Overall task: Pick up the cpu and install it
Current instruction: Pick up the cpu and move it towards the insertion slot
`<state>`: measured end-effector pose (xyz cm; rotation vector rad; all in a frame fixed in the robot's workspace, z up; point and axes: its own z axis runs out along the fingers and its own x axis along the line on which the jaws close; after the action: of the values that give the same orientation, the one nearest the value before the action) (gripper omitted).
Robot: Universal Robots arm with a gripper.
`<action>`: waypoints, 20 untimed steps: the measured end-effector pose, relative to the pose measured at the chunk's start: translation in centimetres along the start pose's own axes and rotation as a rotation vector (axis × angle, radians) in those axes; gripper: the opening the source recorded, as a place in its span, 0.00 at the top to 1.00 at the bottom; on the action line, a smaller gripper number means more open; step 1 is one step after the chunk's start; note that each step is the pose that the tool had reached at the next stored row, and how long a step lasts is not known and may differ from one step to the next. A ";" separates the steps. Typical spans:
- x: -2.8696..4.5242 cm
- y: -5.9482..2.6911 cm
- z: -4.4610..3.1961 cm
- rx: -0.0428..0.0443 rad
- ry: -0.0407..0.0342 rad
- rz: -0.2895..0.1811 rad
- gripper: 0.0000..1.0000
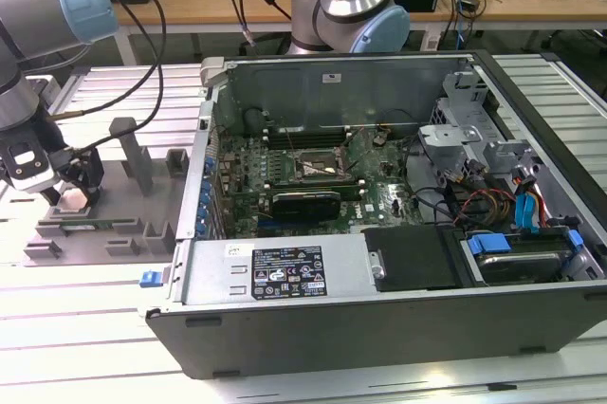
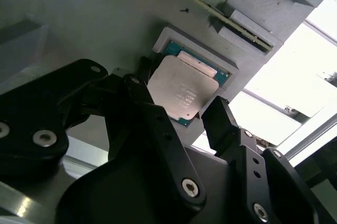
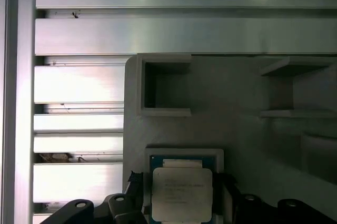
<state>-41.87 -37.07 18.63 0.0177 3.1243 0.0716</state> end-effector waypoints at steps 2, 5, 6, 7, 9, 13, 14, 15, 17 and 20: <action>-0.05 0.00 0.01 0.0003 0.0169 0.001 0.34; -0.18 0.00 0.02 0.0000 0.0170 0.001 0.34; -0.19 0.00 0.02 0.0001 0.0171 0.001 0.34; -0.19 0.01 0.02 0.0001 0.0171 0.001 0.34; -0.19 0.01 -0.01 0.0001 0.0171 0.001 0.34; -0.19 0.01 -0.02 0.0002 0.0171 0.001 0.34; -0.19 0.00 -0.02 0.0001 0.0170 0.001 0.34; -0.19 0.00 -0.03 0.0002 0.0171 0.001 0.35; -0.19 0.00 -0.03 0.0002 0.0171 0.001 0.42; -0.19 0.01 -0.03 0.0001 0.0171 0.001 0.42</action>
<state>-41.67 -37.07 18.67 0.0184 3.1414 0.0720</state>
